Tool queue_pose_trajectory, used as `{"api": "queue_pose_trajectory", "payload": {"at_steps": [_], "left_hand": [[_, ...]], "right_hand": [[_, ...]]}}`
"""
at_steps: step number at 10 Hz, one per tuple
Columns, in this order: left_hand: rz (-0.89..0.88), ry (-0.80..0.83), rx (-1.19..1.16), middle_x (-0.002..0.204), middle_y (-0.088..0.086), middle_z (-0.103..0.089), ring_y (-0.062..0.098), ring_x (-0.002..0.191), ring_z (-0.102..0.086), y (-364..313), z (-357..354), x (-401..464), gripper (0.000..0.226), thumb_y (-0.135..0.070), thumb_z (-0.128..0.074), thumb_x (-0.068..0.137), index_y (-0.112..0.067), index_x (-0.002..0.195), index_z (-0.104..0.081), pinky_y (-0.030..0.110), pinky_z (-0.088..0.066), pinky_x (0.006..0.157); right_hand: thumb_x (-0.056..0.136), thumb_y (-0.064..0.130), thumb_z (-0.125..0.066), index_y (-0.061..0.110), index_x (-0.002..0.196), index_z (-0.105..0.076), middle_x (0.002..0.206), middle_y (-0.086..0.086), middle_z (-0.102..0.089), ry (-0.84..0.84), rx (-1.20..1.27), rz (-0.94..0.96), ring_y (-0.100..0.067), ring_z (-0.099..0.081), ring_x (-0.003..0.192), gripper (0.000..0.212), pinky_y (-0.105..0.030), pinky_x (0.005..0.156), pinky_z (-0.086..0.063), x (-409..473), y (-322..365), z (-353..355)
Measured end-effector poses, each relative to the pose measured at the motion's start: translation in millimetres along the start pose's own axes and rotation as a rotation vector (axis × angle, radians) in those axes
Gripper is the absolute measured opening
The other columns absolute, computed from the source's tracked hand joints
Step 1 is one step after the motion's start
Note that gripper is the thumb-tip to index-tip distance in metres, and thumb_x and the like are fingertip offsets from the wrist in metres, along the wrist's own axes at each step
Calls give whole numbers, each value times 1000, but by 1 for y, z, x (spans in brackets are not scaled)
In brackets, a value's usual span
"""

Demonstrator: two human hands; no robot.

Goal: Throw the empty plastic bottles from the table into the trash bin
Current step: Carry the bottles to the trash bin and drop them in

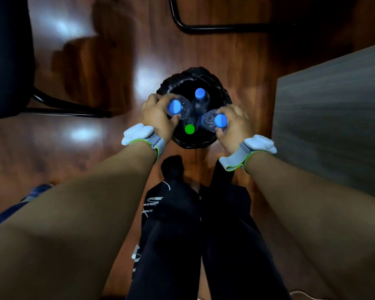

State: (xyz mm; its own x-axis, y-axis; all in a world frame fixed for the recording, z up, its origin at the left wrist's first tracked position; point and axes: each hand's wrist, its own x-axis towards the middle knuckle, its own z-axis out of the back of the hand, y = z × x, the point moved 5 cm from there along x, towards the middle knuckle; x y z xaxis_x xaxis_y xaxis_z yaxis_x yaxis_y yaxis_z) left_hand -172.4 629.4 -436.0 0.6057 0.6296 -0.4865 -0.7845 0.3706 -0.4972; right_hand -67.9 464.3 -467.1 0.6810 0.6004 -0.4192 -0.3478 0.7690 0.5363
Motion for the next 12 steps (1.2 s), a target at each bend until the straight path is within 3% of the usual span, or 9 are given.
{"api": "queue_pose_trajectory", "payload": {"at_steps": [3, 6, 7, 10, 12], "left_hand": [[12, 68, 7, 115, 15, -59, 32, 110, -52, 11, -21, 16, 40, -19, -63, 79, -20, 118, -57, 30, -37, 93], [4, 78, 25, 112, 14, -60, 32, 109, -52, 13, -12, 5, 36, -23, -63, 80, -21, 116, -58, 30, -37, 90], [-10, 69, 21, 110, 15, -60, 33, 107, -52, 15, -12, 4, 34, -22, -62, 81, -20, 115, -59, 30, -37, 88], [23, 80, -13, 111, 14, -60, 32, 107, -52, 35, -30, 7, 33, -22, -61, 81, -19, 114, -59, 30, -38, 89], [29, 82, 7, 108, 16, -61, 33, 104, -54, 37, -29, -2, 33, -22, -61, 81, -18, 113, -60, 31, -38, 87]], "right_hand": [[73, 12, -59, 19, 113, -53, 119, -11, -56, 102, 21, -27, -36, -53, 108, 42, -47, 87, -48, 11, -13, -30], [77, 7, -56, 15, 110, -55, 118, -14, -54, 140, 0, -24, -36, -55, 101, 34, -42, 83, -49, 14, -7, -21], [77, 5, -55, 15, 99, -59, 108, -14, -54, 174, -10, -58, -36, -56, 89, 25, -41, 78, -49, 17, -10, -31], [79, 13, -58, 16, 91, -56, 100, -16, -60, 210, -82, -158, -36, -58, 88, 13, -38, 75, -46, 29, -27, -73], [84, 23, -56, 13, 83, -57, 81, -17, -67, 114, -9, -238, -35, -61, 76, 10, -34, 63, -44, 21, -24, -53]]}}
